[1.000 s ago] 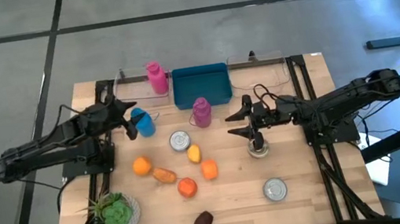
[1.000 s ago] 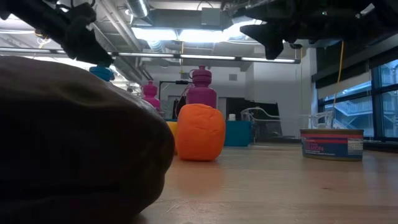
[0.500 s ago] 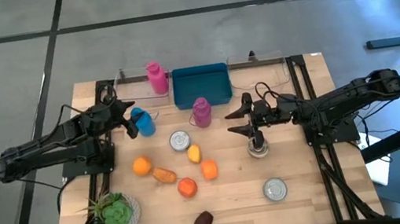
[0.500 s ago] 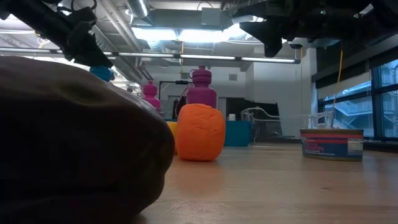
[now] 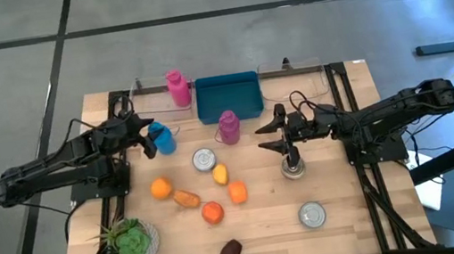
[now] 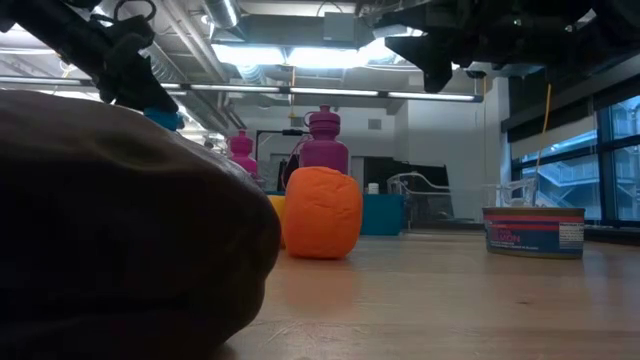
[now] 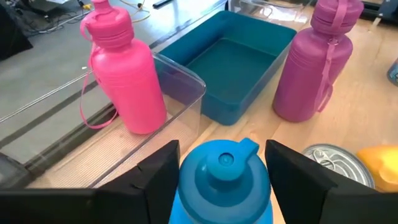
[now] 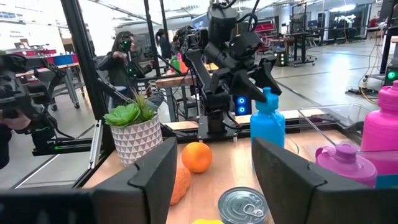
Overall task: Pick & Place Food Item
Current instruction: Put the blue bottle into the left transparent bin, then put the left orange into the blue bin
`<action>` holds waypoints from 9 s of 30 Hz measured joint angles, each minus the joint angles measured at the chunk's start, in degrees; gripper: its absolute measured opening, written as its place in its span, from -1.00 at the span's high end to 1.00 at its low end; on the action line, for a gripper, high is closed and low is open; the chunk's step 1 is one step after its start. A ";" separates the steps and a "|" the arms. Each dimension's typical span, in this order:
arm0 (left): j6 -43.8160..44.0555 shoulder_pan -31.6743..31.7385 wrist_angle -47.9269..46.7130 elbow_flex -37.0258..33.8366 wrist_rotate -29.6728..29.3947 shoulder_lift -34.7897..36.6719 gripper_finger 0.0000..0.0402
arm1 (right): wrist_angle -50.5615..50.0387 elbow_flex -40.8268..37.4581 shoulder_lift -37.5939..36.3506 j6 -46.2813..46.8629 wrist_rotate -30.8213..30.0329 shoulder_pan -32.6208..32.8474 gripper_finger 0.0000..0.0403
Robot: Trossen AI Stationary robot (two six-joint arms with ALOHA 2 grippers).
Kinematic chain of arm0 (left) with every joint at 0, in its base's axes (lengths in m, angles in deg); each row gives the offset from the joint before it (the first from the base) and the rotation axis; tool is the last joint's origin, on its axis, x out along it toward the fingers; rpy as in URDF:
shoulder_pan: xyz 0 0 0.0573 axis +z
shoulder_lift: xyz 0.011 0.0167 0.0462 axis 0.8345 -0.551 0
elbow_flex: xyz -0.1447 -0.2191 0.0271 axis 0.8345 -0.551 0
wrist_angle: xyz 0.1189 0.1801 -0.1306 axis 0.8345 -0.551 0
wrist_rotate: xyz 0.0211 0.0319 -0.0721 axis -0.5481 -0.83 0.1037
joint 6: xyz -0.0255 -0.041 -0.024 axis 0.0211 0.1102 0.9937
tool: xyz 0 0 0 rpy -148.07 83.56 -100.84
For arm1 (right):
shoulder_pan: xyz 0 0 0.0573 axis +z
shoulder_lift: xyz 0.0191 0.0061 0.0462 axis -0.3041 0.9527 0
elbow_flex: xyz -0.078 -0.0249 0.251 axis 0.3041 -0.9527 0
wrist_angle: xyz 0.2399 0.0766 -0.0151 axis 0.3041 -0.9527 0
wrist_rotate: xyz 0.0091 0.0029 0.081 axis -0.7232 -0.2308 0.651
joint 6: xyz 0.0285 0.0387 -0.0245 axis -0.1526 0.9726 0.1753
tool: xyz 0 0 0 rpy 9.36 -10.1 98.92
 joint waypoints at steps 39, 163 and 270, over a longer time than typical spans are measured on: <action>-1.59 0.09 3.94 0.00 -0.45 -0.04 0.87 | 0.12 0.00 0.00 0.02 0.03 -0.01 -0.03; -7.06 35.92 23.34 17.66 1.05 -37.39 0.87 | 0.12 -0.02 0.00 0.09 1.52 -0.27 -0.03; 5.86 -3.05 -16.85 17.73 35.02 -9.68 0.07 | 2.15 2.32 -0.02 3.91 5.91 -0.10 -0.03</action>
